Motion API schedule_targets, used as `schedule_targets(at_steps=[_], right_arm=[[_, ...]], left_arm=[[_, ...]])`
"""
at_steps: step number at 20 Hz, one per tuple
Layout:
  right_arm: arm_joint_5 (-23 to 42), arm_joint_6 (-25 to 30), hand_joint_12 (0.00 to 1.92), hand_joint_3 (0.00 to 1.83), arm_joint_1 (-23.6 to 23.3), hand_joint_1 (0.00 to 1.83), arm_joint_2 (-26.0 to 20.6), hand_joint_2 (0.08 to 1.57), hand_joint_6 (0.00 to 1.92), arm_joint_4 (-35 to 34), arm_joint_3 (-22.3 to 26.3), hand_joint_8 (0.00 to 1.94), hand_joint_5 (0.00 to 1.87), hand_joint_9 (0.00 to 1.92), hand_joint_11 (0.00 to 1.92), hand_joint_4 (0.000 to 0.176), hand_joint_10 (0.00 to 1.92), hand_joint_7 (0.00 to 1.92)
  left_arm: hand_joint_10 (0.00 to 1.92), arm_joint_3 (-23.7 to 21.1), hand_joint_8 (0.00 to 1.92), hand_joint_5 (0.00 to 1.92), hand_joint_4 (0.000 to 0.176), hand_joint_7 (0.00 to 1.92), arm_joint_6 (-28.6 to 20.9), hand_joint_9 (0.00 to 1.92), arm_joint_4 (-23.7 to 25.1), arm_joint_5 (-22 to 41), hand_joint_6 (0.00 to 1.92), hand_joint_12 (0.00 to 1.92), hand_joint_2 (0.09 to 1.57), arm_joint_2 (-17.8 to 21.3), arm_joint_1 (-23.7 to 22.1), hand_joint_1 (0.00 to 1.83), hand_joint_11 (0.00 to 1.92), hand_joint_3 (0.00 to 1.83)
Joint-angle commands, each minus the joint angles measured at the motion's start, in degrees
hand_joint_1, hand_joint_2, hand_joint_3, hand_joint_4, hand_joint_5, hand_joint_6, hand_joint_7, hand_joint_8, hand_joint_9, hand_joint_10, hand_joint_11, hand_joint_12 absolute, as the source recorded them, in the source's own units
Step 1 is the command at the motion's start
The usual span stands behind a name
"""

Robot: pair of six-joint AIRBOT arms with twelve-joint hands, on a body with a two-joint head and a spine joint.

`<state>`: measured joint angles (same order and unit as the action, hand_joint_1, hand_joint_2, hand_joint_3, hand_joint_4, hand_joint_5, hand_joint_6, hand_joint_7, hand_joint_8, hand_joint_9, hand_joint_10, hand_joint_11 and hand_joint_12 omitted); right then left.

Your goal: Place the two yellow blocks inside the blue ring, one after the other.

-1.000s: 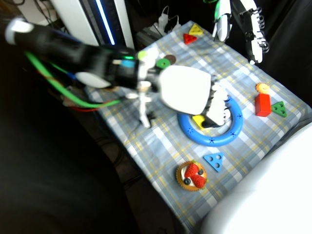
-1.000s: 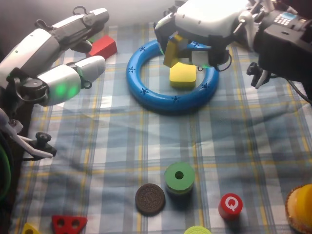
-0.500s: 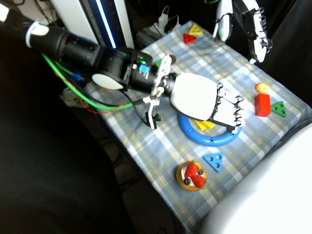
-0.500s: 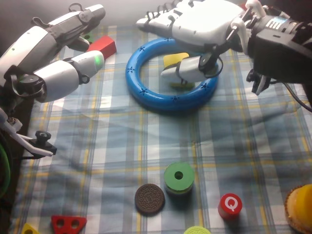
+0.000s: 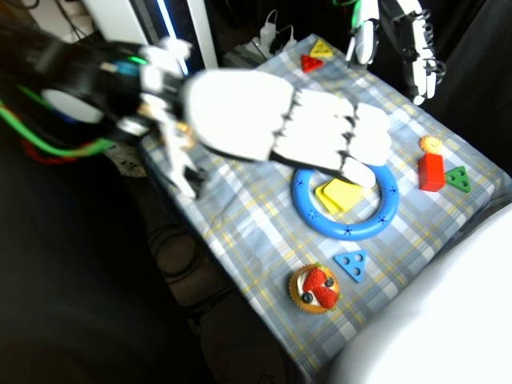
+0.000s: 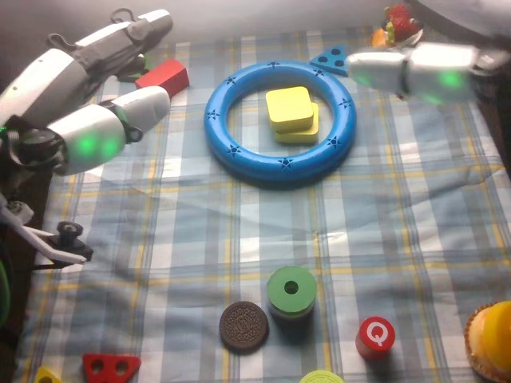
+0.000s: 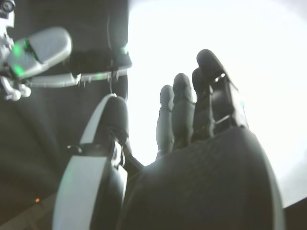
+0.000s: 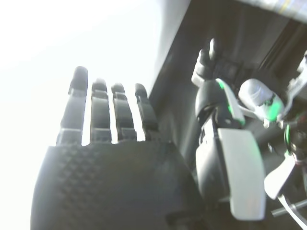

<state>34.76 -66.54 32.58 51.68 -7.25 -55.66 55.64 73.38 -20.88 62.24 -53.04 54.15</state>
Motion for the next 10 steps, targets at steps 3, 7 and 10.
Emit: schedule_targets(at_steps=[3, 7, 10], right_arm=[[16.01, 1.63, 0.71, 0.00, 3.83, 0.19, -4.29, 1.34, 0.00, -0.03, 2.95, 0.00, 0.00, 0.02, 0.00, 0.035, 0.00, 0.00], [26.55, 2.29, 0.00, 0.00, 12.74, 0.32, -9.41, 1.30, 0.00, -4.64, 7.04, 0.00, 0.00, 0.00, 0.00, 0.062, 0.00, 0.00], [36.89, 2.91, 0.01, 0.00, 20.58, 0.37, -11.38, 1.29, 0.00, -10.26, 9.26, 0.00, 0.00, 0.00, 0.02, 0.080, 0.00, 0.00]], left_arm=[[0.05, -0.33, 0.01, 0.14, 0.036, 0.10, -3.15, 0.03, 0.59, 11.39, 0.01, 0.27, 1.38, 0.90, 0.98, 0.70, 0.00, 0.00], [0.00, 0.17, 0.00, 0.00, 0.115, 0.00, -7.05, 0.00, 1.00, 14.09, 0.00, 0.00, 1.39, 1.25, 1.80, 0.31, 0.00, 0.01], [0.02, 1.73, 0.03, 0.00, 0.112, 0.00, -12.73, 0.08, 0.81, 16.53, 0.00, 0.60, 1.37, 1.23, 2.64, 0.27, 0.00, 0.00]])
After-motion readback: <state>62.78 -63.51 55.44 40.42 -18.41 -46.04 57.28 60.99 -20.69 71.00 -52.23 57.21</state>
